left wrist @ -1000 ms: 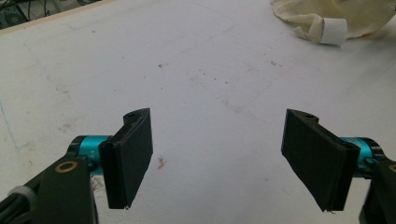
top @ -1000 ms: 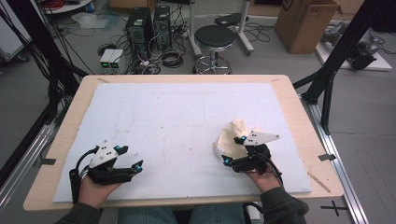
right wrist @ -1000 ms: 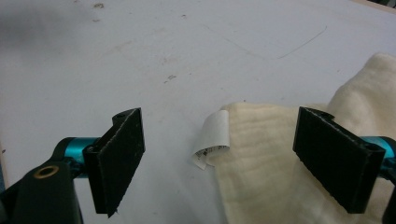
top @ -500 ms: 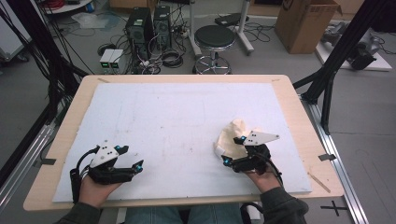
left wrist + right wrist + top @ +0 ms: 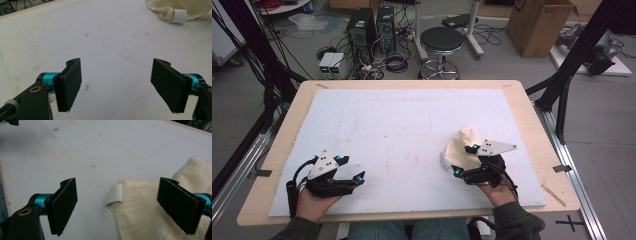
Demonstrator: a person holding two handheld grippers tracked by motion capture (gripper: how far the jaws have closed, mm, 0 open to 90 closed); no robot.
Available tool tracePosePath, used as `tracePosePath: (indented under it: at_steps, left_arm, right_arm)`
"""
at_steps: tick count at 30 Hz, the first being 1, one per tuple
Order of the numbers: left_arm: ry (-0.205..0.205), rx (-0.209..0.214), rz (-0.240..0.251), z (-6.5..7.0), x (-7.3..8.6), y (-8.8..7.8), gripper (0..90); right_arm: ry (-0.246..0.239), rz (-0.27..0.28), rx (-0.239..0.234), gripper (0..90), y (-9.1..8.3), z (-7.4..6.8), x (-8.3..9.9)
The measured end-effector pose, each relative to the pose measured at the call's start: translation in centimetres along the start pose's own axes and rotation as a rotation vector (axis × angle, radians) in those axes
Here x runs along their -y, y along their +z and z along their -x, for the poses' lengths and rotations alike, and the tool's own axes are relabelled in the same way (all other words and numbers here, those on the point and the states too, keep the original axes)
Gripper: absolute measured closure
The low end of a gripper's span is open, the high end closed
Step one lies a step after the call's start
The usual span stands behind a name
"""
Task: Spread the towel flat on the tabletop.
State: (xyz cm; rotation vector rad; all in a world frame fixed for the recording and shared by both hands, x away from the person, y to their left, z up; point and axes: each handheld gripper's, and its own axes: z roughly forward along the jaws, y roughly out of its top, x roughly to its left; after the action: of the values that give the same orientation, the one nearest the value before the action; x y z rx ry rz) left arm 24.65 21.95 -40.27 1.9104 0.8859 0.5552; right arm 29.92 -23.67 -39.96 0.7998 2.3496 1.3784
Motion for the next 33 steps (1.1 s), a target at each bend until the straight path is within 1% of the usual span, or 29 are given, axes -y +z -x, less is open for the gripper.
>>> tracePosePath:
  at_steps: [6,11,13,20,22,24,27,28,31,33]
  left_arm:
    - [-0.001,0.003,0.002,-0.1,0.0,0.1,25.4]
    - [0.000,0.000,0.004,-0.1,-0.1,0.3,25.4]
    - [-0.001,0.003,0.001,-0.1,-0.1,0.3,25.4]
    - [-0.003,-0.004,-0.004,-0.3,0.0,0.3,25.4]
    - [-0.008,-0.011,0.001,-0.3,0.1,0.3,25.4]
    - [-0.006,-0.012,-0.002,-0.3,0.1,0.2,25.4]
    - [-0.005,-0.011,-0.001,-0.3,0.1,0.2,25.4]
    - [-0.010,-0.012,0.003,-0.3,0.0,0.2,25.4]
    - [-0.007,-0.010,0.001,-0.3,0.0,0.3,25.4]
    - [-0.008,-0.009,0.001,-0.3,0.1,0.3,25.4]
  right_arm:
    - [0.009,0.015,0.016,16.1,-1.0,0.3,-0.1]
    - [0.009,0.009,0.037,16.1,-2.1,0.8,-0.3]
    - [0.016,0.012,0.046,16.2,-2.5,1.2,-0.3]
    - [0.034,-0.023,0.090,17.0,-4.1,3.2,0.1]
    - [0.033,-0.030,0.100,17.1,-4.3,3.9,0.1]
    - [0.040,-0.039,0.111,17.2,-4.5,4.4,0.1]
    - [0.056,-0.041,0.117,17.7,-4.4,5.3,0.2]
    - [0.062,-0.046,0.118,18.4,-4.3,5.5,0.2]
    - [0.074,-0.066,0.116,19.4,-3.2,6.1,0.4]
    - [0.081,-0.072,0.106,20.0,-2.6,6.3,0.4]
